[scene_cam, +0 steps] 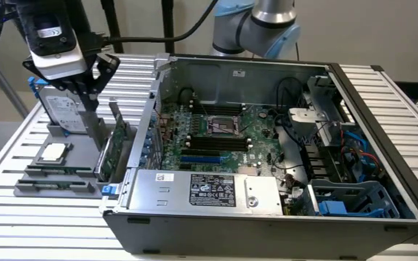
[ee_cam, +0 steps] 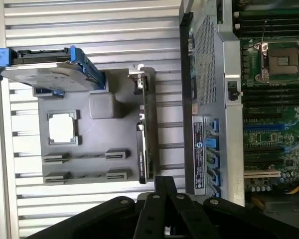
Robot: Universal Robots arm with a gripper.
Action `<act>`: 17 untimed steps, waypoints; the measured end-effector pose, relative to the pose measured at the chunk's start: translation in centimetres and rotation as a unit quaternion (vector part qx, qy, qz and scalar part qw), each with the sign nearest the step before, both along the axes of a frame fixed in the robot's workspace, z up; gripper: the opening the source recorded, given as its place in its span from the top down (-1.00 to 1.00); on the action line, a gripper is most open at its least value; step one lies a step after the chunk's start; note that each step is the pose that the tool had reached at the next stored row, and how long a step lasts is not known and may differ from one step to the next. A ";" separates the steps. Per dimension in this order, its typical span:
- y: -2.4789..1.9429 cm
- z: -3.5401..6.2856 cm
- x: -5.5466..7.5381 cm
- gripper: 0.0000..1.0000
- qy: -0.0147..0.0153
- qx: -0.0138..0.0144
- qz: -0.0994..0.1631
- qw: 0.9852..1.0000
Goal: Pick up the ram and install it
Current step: 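Reach for the ram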
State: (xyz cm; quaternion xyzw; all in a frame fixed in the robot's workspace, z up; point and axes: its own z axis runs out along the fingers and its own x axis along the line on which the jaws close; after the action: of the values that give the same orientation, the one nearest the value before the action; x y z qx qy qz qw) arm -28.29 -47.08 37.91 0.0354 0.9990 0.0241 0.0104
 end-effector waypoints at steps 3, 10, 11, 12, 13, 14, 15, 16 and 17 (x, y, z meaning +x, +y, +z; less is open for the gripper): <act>-0.19 -0.23 -1.3 1.00 0.000 0.000 0.000 1.000; -0.51 -0.89 -4.5 1.00 0.000 0.000 0.000 1.000; -0.54 -1.00 -5.0 1.00 0.000 0.000 0.000 1.000; -0.57 -1.11 -5.4 1.00 0.000 0.000 0.000 1.000; -0.60 -1.23 -5.9 1.00 0.000 0.000 0.000 1.000; -0.63 -1.35 -6.3 1.00 0.000 0.000 0.000 1.000; -0.64 -1.47 -6.8 1.00 0.000 0.000 0.000 1.000; -0.67 -1.61 -7.3 1.00 0.000 0.000 0.000 1.000; -0.68 -1.75 -7.7 1.00 0.000 0.000 0.000 1.000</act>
State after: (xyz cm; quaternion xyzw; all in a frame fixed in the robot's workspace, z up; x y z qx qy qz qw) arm -36.00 -47.76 36.16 0.0354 0.9990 0.0238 0.0104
